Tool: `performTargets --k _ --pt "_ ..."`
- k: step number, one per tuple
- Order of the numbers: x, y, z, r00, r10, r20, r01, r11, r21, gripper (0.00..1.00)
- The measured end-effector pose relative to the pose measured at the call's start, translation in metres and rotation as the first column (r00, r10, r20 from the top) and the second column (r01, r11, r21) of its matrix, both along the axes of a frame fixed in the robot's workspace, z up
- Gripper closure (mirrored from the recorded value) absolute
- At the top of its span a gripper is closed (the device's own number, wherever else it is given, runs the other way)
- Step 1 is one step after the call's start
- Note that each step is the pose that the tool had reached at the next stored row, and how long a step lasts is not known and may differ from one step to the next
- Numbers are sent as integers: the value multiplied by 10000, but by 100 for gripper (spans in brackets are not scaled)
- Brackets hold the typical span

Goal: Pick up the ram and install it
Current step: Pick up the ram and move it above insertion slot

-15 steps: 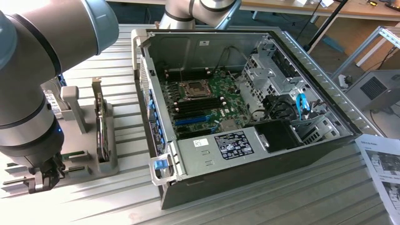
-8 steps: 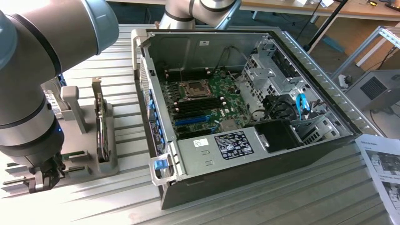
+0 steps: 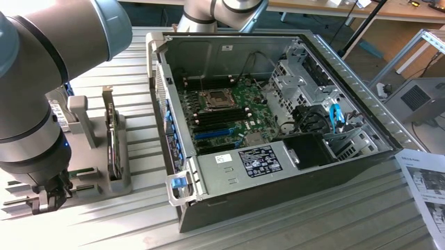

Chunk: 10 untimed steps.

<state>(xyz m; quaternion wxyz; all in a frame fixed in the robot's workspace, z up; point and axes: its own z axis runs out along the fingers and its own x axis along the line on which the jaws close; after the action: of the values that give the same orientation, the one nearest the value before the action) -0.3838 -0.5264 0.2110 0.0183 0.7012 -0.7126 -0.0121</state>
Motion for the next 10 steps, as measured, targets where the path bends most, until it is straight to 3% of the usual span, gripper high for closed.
performTargets --k 3,5,10 --pt "0 0 0 10000 0 0 0 10000 0 79" --pt "0 0 0 10000 0 0 0 10000 1 88" --pt "0 0 0 10000 0 0 0 10000 0 88"
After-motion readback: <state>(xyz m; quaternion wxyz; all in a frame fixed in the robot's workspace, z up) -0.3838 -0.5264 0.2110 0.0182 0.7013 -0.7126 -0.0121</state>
